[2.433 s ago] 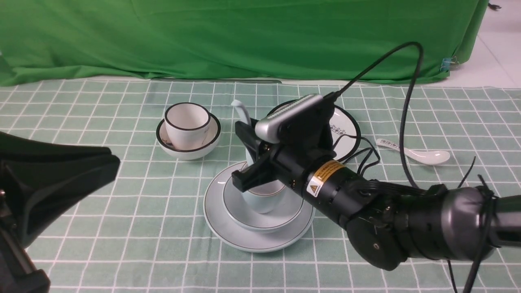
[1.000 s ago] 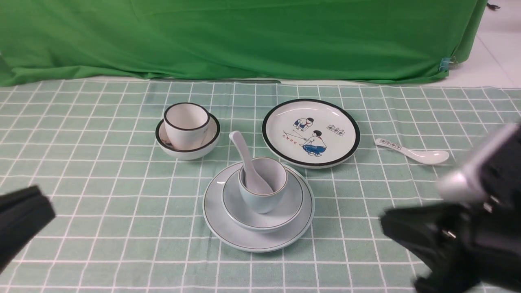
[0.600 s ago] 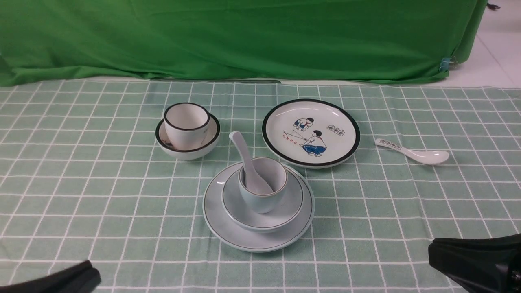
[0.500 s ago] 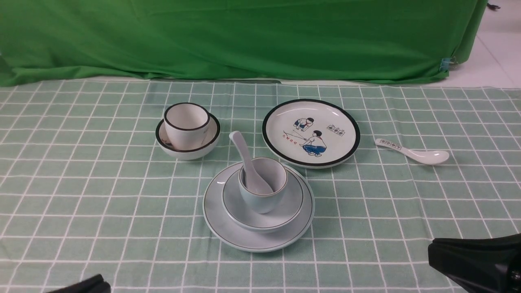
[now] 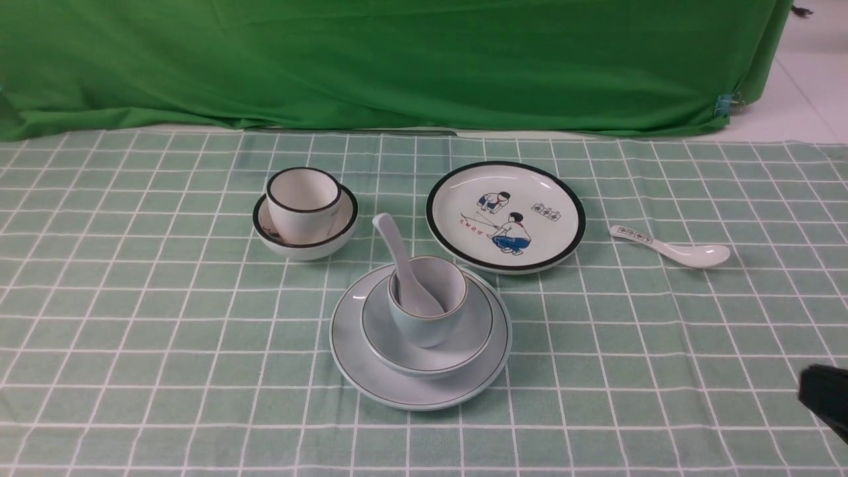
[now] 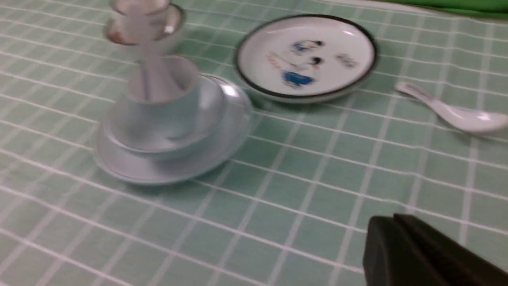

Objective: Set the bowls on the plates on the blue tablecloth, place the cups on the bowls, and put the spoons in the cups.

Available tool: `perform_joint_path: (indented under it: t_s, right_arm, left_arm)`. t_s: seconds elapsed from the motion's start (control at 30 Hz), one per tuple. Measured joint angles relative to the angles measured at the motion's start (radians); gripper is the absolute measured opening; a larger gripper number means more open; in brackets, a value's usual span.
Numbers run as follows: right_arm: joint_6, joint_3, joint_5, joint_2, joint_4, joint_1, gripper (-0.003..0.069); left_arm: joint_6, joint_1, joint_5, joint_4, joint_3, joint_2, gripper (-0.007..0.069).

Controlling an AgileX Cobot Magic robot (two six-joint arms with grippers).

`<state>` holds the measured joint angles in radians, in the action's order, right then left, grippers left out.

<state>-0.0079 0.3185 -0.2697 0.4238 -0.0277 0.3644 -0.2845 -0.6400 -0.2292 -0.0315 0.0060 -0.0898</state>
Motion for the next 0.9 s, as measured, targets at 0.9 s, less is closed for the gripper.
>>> perform_joint_path:
  t_s: [0.9]
  right_arm:
    - [-0.084,-0.324,0.027,-0.422,0.001,-0.308,0.0018]
  left_arm:
    - [0.001,0.000,-0.004,0.000,0.000,0.000,0.0010]
